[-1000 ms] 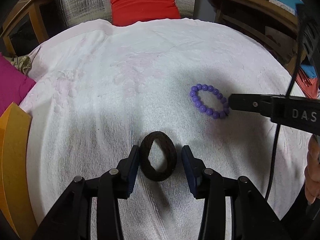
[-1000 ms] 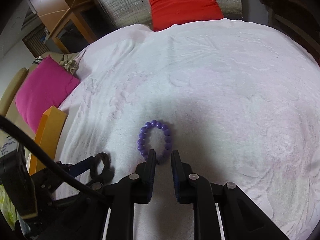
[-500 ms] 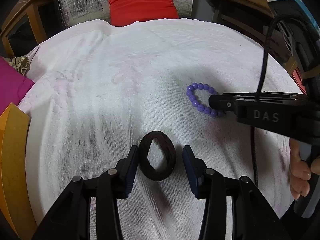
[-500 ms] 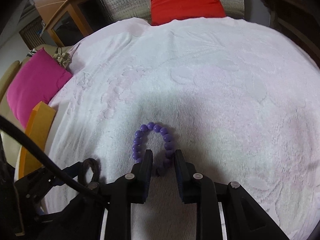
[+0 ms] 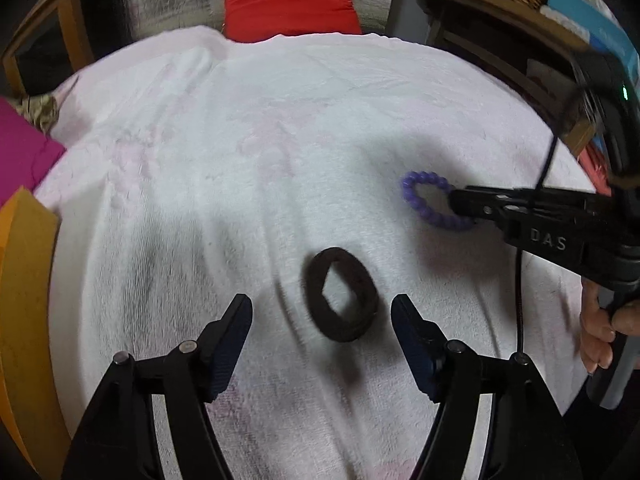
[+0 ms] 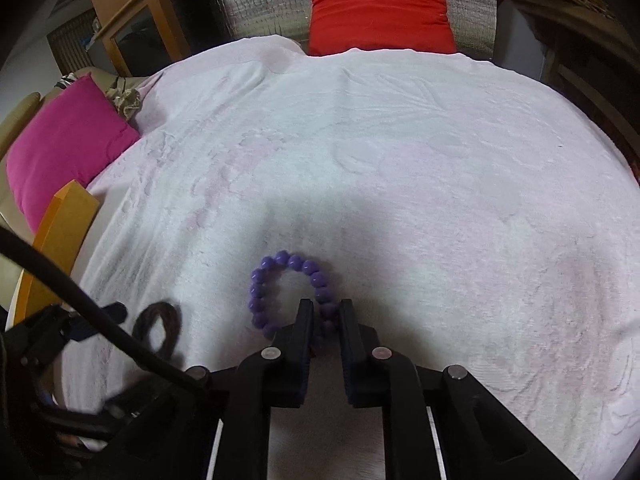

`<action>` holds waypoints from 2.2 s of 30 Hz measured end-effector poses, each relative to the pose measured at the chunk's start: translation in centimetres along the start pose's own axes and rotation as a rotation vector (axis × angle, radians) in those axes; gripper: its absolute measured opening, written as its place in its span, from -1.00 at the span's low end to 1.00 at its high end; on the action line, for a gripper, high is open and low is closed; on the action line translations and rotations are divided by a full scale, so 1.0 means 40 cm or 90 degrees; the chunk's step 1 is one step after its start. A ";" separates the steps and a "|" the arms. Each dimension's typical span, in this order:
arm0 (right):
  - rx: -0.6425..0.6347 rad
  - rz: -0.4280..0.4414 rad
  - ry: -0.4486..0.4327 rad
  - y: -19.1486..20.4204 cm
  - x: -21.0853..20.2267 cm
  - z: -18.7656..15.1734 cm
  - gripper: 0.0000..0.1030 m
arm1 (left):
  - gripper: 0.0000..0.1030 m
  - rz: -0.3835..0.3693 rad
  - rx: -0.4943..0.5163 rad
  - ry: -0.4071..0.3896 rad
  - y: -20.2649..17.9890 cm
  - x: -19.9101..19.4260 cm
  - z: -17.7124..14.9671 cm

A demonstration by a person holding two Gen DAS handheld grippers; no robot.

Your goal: Organize jewelry

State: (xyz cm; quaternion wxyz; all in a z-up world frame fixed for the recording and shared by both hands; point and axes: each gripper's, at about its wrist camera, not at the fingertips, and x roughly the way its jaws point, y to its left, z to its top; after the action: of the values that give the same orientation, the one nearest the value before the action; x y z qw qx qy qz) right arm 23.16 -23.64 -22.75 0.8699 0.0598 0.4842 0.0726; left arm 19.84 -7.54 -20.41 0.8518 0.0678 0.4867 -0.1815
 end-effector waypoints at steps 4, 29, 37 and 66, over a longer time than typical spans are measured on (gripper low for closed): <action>0.010 -0.005 0.000 -0.030 -0.010 -0.004 -0.75 | 0.41 -0.004 -0.016 -0.001 0.023 -0.004 0.001; 0.070 0.050 0.020 -0.101 -0.038 -0.017 -0.46 | 0.24 0.033 0.044 -0.002 -0.040 0.027 0.002; 0.072 0.043 0.015 -0.103 -0.030 -0.019 -0.46 | 0.24 0.052 0.060 -0.006 -0.054 0.028 0.003; 0.077 0.031 0.010 -0.098 -0.017 -0.013 -0.45 | 0.24 0.073 0.072 -0.009 -0.059 0.028 -0.001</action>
State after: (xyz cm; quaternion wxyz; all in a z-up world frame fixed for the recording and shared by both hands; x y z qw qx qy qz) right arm 22.62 -27.59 -23.14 0.8589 0.1235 0.4927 0.0650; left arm 19.43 -9.99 -21.25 0.8589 0.1425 0.4651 -0.1603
